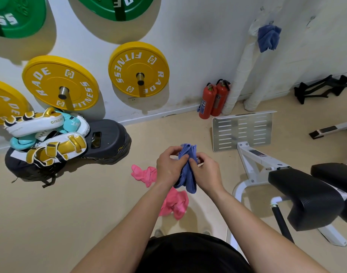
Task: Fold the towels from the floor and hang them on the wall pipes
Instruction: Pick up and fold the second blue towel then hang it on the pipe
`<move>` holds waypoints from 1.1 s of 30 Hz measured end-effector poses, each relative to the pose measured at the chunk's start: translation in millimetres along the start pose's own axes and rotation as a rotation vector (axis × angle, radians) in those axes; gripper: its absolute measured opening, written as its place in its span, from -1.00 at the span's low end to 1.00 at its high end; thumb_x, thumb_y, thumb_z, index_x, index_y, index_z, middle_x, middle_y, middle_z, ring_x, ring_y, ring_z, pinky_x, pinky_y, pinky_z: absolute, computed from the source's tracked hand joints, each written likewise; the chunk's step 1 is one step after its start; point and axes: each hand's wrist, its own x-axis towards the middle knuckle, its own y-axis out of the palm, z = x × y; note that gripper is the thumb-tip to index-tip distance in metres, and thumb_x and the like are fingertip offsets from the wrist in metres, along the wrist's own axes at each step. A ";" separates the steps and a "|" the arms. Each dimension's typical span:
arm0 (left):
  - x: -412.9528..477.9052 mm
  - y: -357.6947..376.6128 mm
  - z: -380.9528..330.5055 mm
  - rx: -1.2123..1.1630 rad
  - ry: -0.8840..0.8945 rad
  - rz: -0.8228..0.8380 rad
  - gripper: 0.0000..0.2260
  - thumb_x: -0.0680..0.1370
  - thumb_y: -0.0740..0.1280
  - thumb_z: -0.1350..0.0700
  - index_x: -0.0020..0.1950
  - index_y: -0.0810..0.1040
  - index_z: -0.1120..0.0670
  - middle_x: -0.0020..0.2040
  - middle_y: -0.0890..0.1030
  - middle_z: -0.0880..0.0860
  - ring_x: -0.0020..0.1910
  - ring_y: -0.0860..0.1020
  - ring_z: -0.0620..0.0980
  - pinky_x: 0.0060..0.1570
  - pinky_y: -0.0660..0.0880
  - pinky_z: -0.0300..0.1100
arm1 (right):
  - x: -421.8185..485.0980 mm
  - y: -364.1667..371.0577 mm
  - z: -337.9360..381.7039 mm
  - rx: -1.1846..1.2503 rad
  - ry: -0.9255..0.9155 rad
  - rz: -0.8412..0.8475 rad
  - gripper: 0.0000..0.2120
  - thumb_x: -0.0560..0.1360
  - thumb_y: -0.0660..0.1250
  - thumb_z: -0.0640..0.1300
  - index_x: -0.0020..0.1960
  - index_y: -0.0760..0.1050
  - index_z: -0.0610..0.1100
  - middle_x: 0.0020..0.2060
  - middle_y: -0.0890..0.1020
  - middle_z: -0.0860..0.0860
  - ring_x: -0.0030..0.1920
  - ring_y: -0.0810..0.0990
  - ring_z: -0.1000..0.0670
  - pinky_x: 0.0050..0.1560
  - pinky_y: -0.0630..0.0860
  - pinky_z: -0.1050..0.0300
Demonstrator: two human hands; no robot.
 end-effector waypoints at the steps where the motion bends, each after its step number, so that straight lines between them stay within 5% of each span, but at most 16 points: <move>1: -0.4 0.3 -0.9 -0.007 -0.004 0.001 -0.85 0.45 0.46 0.07 -0.06 0.62 -0.18 -0.04 0.66 -0.17 -0.21 0.66 -0.02 -0.09 0.60 -0.04 | 0.2 1.3 1.5 0.022 0.007 0.026 -0.89 0.56 0.30 -0.11 -0.07 0.60 -0.06 -0.34 0.58 0.07 -0.35 0.52 0.06 -0.25 0.48 0.13; 4: 1.7 -3.4 -3.1 -0.080 -0.044 0.005 -0.87 0.47 0.39 0.07 -0.02 0.67 -0.10 -0.03 0.69 -0.07 -0.23 0.67 0.03 -0.12 0.65 0.06 | 1.1 1.6 6.4 0.094 0.040 0.107 -0.85 0.53 0.26 -0.17 -0.06 0.60 0.00 -0.26 0.64 0.05 -0.30 0.56 0.01 -0.16 0.54 0.03; 7: 2.2 -10.4 -8.7 -0.180 -0.093 0.076 -0.75 0.54 0.25 0.30 0.07 0.65 0.05 -0.02 0.69 0.10 -0.18 0.69 0.13 -0.18 0.67 0.04 | 4.4 -2.9 6.6 0.157 0.058 0.182 -0.90 0.52 0.37 -0.07 -0.02 0.56 0.12 -0.21 0.66 0.15 -0.27 0.58 0.13 -0.12 0.55 0.14; 10: 4.3 -18.6 -8.6 -0.081 0.002 0.109 -0.69 0.49 0.28 0.35 0.07 0.64 0.00 -0.11 0.66 0.01 -0.14 0.68 0.09 -0.19 0.67 0.01 | 10.8 -5.5 3.7 0.134 0.040 0.215 -0.84 0.47 0.46 0.00 0.02 0.56 0.08 -0.27 0.61 0.22 -0.32 0.55 0.22 -0.16 0.54 0.19; 15: 12.0 -33.2 -5.8 0.125 0.157 0.152 -0.68 0.43 0.44 0.28 0.00 0.67 -0.13 -0.14 0.63 -0.11 -0.32 0.58 -0.12 -0.10 0.62 -0.06 | 21.2 -9.8 5.0 0.200 0.081 0.367 -0.95 0.58 0.34 -0.19 0.01 0.57 -0.11 -0.21 0.45 -0.08 -0.23 0.52 -0.05 -0.15 0.62 -0.24; 22: 15.4 -39.9 -13.1 0.287 0.395 0.165 -0.83 0.37 0.50 0.08 -0.12 0.61 -0.13 -0.14 0.55 -0.09 -0.14 0.54 -0.14 -0.07 0.50 -0.18 | 25.0 -19.2 16.5 0.189 0.100 0.436 -0.67 0.51 0.30 0.04 -0.08 0.46 -0.26 -0.25 0.45 -0.06 -0.24 0.46 0.01 -0.24 0.52 -0.03; 28: 20.0 -43.9 -15.1 0.249 0.384 0.135 -0.83 0.43 0.44 0.13 -0.17 0.51 -0.13 -0.11 0.57 -0.12 -0.07 0.56 -0.16 -0.14 0.46 -0.19 | 31.7 -25.5 15.6 0.111 -0.020 0.403 -0.72 0.64 0.22 0.00 -0.16 0.47 -0.12 -0.33 0.47 0.06 -0.27 0.44 0.02 -0.23 0.48 -0.02; 31: 23.3 -48.4 -18.1 0.249 0.386 0.167 -0.87 0.46 0.39 0.13 -0.13 0.49 -0.09 0.05 0.60 -0.16 0.10 0.55 -0.16 0.06 0.52 -0.08 | 33.5 -29.6 14.1 0.040 -0.074 0.425 -0.72 0.64 0.22 -0.05 -0.25 0.44 0.03 -0.41 0.45 0.22 -0.30 0.42 0.08 -0.20 0.42 0.06; 33: 23.5 -49.0 -21.1 0.267 0.386 0.214 -0.83 0.49 0.40 0.17 -0.13 0.47 -0.09 0.22 0.59 -0.15 0.20 0.52 -0.22 0.18 0.43 -0.20 | 33.3 -30.1 14.1 0.011 -0.095 0.436 -0.71 0.64 0.23 -0.06 -0.27 0.43 0.04 -0.42 0.45 0.22 -0.32 0.40 0.09 -0.21 0.40 0.10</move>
